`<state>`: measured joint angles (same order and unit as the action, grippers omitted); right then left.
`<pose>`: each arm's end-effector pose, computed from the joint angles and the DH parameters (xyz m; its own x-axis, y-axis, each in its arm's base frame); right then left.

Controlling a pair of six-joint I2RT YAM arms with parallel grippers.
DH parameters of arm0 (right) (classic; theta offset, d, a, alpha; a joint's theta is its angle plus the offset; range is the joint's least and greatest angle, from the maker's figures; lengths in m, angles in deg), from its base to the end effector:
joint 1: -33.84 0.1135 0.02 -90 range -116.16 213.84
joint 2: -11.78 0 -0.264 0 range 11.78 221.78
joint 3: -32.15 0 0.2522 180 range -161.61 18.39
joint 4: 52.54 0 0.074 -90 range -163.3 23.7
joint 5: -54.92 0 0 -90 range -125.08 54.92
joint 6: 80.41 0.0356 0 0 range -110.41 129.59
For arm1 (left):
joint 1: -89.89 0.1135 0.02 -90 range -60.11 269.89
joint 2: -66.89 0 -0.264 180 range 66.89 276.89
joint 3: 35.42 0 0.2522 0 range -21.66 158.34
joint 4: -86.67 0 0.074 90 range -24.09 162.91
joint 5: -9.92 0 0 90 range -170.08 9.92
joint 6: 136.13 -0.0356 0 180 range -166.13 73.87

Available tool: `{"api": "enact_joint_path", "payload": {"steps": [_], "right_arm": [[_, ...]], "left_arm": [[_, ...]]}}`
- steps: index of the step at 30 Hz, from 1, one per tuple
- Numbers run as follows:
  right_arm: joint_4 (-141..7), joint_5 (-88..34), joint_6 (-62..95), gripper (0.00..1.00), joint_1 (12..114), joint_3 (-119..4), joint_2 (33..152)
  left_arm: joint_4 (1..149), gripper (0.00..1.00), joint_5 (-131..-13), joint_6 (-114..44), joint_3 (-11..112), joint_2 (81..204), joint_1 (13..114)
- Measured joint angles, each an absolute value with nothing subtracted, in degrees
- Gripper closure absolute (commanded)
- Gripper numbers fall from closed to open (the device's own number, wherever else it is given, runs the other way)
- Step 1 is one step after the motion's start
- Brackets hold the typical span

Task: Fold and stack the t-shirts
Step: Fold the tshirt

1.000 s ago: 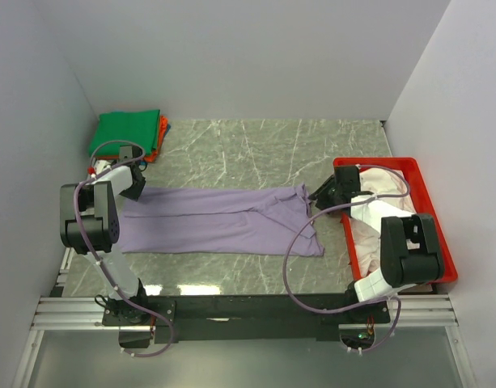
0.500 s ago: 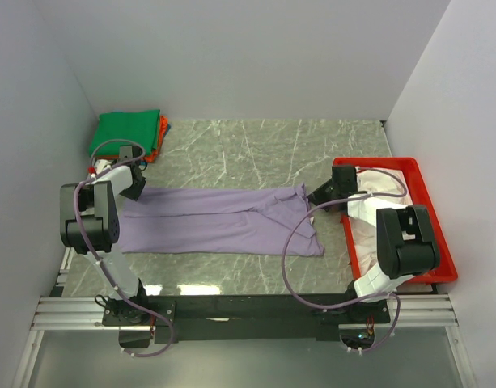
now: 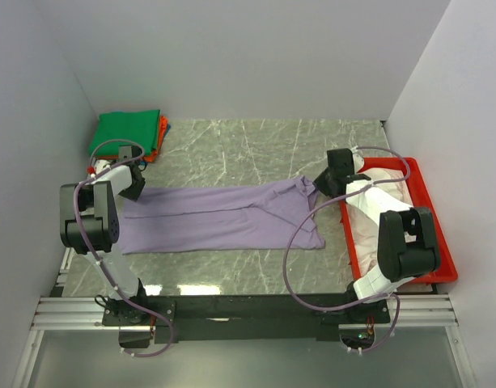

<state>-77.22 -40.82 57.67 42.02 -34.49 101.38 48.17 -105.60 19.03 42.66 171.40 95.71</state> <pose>0.3213 0.0426 0.1983 -0.5444 0.6697 -0.5051 0.4942 0.7426 0.4520 0.3536 0.0515 0.1607 -0.1307 -0.8365 -0.5321 -0.9325 0.2860 -0.2206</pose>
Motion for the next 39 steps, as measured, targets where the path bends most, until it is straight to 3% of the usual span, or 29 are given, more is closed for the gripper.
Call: {"api": "enact_joint_path", "payload": {"steps": [3, 5, 6, 7, 10, 16, 31, 39], "right_arm": [[-78.7, -43.2, 55.6, 1.0, 42.8, -35.5, 101.3], [-80.1, -44.5, 54.6, 0.89, 43.0, -35.6, 101.3], [-80.8, -45.0, 54.2, 0.73, 43.1, -35.6, 101.3], [-81.4, -45.8, 53.7, 0.66, 43.1, -35.7, 101.4], [-83.5, -47.9, 52.3, 0.5, 43.1, -36.9, 102.2], [-84.7, -46.8, 51.3, 0.5, 43.2, -35.7, 99.7], [-90.7, -40.3, 62.1, 0.6, 44.1, -8.2, 59.0], [-92.5, -39.3, 66.8, 0.6, 44.5, -3.3, 56.4]], "left_arm": [[48.2, 0.66, -105.6, 19.0, 42.7, 171.4, 95.7], [48.2, 0.66, -105.6, 19.0, 42.7, 171.4, 95.7], [48.2, 0.66, -105.6, 19.0, 42.7, 171.4, 95.7], [48.2, 0.66, -105.6, 19.0, 42.7, 171.4, 95.7], [48.2, 0.66, -105.6, 18.7, 42.7, 171.4, 95.7], [48.2, 0.66, -105.5, 18.0, 42.7, 171.4, 95.7], [46.5, 0.66, -105.9, 17.9, 43.9, 172.1, 95.7], [46.2, 0.66, -106.1, 17.3, 44.1, 172.2, 95.8]]}}
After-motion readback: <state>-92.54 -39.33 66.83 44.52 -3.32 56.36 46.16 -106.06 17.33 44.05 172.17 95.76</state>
